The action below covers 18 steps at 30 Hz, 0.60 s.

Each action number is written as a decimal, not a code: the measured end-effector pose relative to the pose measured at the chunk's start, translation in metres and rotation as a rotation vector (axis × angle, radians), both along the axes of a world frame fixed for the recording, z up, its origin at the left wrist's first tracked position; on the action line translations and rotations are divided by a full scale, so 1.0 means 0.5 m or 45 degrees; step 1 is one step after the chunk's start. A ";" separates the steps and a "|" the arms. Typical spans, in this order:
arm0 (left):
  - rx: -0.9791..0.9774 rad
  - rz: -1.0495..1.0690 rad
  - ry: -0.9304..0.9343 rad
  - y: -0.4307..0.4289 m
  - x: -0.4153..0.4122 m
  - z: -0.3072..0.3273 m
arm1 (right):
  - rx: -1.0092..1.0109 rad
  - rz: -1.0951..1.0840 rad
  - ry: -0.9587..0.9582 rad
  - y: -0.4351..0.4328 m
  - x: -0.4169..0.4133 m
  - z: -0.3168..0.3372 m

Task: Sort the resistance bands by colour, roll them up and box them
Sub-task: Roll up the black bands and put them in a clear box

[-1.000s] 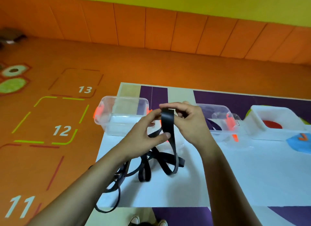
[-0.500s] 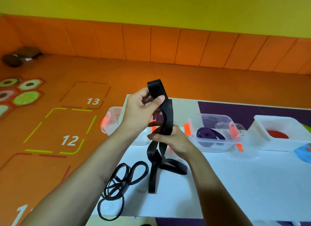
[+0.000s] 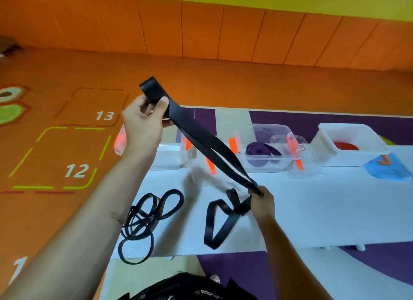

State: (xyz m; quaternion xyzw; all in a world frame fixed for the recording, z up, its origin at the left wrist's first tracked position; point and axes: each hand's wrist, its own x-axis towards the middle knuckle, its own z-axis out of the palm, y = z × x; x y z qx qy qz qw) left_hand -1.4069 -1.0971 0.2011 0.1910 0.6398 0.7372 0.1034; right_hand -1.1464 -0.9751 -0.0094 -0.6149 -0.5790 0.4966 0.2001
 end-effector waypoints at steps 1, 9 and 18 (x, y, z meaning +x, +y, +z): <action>-0.040 -0.002 0.008 -0.001 0.002 -0.011 | 0.022 -0.149 0.143 0.007 0.006 0.029; -0.223 -0.151 0.160 -0.004 0.040 -0.077 | 0.662 -0.331 0.247 0.075 0.022 0.254; -0.226 -0.184 0.017 -0.028 0.042 -0.097 | 0.931 0.319 -0.641 0.125 0.003 0.250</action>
